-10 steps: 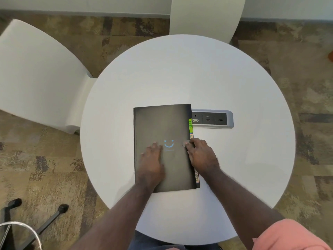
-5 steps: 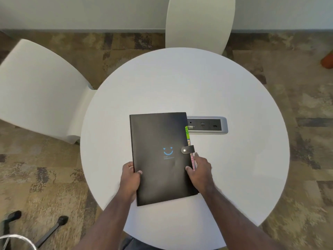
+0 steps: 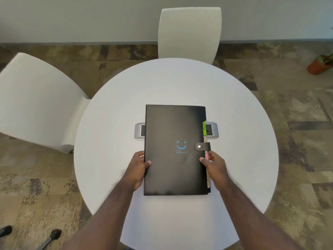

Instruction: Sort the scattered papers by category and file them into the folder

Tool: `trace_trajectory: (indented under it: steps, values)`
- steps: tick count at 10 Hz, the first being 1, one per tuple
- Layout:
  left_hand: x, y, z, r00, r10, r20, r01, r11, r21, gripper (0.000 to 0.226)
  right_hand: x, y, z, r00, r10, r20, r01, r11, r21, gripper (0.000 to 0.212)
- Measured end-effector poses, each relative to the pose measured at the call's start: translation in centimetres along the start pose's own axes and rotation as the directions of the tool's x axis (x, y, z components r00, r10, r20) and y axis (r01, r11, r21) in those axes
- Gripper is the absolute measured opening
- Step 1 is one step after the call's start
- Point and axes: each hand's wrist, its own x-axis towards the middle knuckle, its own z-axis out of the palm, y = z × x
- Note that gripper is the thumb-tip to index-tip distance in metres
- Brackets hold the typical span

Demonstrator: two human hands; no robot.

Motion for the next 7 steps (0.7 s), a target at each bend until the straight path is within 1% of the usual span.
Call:
trace_trajectory:
  steps: [1, 2, 3, 4, 5, 6, 7]
  values:
    - [1.6, 0.9, 2.0, 1.0, -0.003, -0.007, 0.004, 0.995, 0.104, 0.032, 1.3, -0.3, -0.7, 0.998, 0.011, -0.056, -0.013, 1.0, -0.026, 0.01]
    - [3.7, 0.9, 3.1, 0.994, -0.042, -0.106, 0.072, 0.951, 0.302, 0.032, 3.2, -0.2, -1.0, 0.997, 0.051, -0.058, -0.056, 0.994, -0.097, 0.011]
    - [4.4, 0.8, 3.1, 0.983, -0.006, -0.182, 0.088, 0.889, 0.449, 0.028, 4.0, 0.1, -0.7, 0.995, 0.098, -0.028, -0.101, 0.984, -0.145, 0.017]
    - [4.9, 0.9, 2.8, 0.98, 0.067, -0.189, 0.077, 0.744, 0.663, 0.024, 4.1, 0.4, -0.3, 0.996, 0.092, -0.014, -0.093, 0.967, -0.239, 0.013]
    - [4.6, 1.3, 2.2, 0.974, 0.097, -0.205, 0.109, 0.591, 0.799, 0.025, 3.8, 0.2, -0.9, 0.996, 0.034, -0.085, -0.062, 0.93, -0.362, 0.028]
    - [2.8, 2.9, 1.3, 0.947, 0.233, -0.223, 0.091, 0.469, 0.879, 0.048, 3.1, -2.2, -3.4, 0.99, -0.059, -0.125, 0.001, 0.908, -0.42, 0.057]
    - [1.4, 4.3, 1.1, 0.918, 0.361, -0.165, 0.005, 0.405, 0.914, 0.049, 3.0, -4.0, -5.5, 0.984, -0.164, -0.077, 0.112, 0.885, -0.453, 0.056]
